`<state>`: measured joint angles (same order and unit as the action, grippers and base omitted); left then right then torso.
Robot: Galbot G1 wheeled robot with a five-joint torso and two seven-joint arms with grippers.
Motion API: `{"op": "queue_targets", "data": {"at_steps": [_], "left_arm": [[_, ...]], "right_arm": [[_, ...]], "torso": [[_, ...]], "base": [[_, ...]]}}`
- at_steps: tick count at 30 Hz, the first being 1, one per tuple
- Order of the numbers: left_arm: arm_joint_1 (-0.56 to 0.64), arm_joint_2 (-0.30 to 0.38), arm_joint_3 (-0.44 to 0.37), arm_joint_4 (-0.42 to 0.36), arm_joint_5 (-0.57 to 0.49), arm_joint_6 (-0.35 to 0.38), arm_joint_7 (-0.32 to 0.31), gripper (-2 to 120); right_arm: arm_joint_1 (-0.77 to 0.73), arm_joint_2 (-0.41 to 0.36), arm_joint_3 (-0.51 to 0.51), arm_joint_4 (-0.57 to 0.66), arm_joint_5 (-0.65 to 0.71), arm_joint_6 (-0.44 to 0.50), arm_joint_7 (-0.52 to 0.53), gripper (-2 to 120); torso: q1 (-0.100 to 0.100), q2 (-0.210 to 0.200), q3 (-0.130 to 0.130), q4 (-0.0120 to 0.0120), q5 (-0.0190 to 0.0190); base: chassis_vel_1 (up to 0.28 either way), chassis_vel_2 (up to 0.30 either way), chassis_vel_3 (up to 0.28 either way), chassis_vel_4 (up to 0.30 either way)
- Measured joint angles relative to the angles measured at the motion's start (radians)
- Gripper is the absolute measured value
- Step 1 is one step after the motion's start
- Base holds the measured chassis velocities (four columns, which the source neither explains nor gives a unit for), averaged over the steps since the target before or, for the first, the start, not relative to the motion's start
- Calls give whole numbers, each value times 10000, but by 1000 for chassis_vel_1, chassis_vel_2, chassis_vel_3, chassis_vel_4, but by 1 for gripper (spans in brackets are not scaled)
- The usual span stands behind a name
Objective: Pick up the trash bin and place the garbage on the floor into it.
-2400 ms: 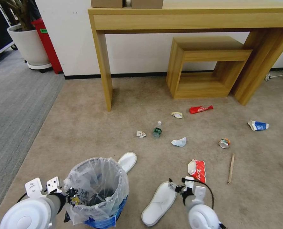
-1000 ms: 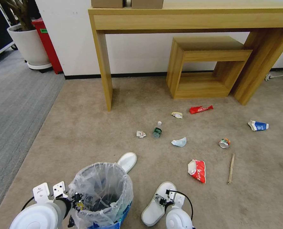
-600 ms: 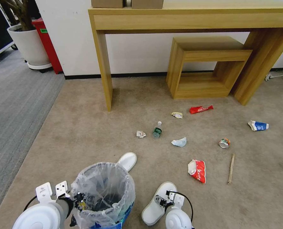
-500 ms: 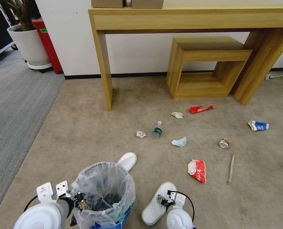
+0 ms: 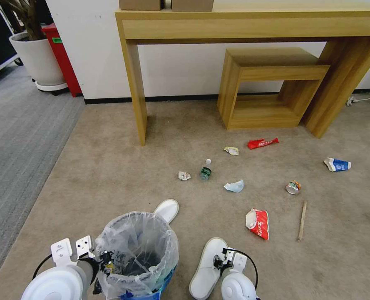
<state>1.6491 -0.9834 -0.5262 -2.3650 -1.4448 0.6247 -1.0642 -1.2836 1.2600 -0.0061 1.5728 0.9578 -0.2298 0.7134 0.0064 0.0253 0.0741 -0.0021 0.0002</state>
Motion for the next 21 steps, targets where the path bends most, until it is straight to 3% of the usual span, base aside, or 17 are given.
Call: {"op": "queue_targets", "data": {"at_steps": [5, 11, 21], "left_arm": [[-11, 42, 1, -44, 2, -60, 14, 0], [-12, 50, -25, -62, -6, -80, 27, 0], [-44, 114, -236, -171, -454, -84, -60, 0]], "right_arm": [[-78, -57, 95, 195, -5, 20, 12, 3], [-158, -75, 254, 339, -86, 126, -109, 0], [-443, -697, 1442, 2273, -1984, 2068, -2780, 0]], "torso": [[0, -1, 0, 0, 0], [0, 0, 0, 0, -1], [0, 0, 0, 0, 0]], "base": [[0, 0, 0, 0], [0, 0, 0, 0], [0, 0, 0, 0]]}}
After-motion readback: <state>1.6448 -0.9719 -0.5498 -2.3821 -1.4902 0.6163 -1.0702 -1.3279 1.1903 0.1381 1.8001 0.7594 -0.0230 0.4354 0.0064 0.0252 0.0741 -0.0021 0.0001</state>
